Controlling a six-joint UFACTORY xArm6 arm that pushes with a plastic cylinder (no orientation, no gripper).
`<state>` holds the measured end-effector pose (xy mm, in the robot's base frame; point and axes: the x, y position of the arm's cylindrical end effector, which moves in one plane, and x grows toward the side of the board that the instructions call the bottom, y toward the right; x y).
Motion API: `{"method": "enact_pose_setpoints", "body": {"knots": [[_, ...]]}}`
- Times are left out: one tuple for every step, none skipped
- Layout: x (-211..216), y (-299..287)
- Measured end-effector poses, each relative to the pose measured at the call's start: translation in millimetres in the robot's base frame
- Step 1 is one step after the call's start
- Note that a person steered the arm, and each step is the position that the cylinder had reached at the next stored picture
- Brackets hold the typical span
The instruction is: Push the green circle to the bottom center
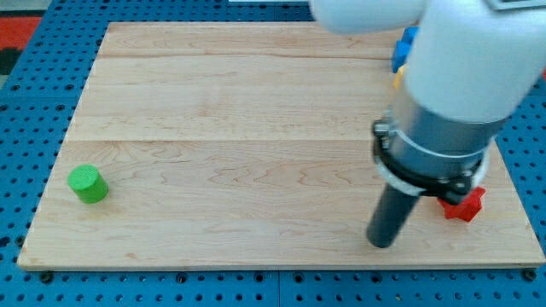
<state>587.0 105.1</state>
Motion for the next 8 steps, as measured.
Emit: {"method": "enact_pose_setpoints", "body": {"knots": [[-13, -76], [16, -169], [16, -273], [-8, -371], [-66, -398], [-71, -371], [-71, -283], [-68, -182]]}}
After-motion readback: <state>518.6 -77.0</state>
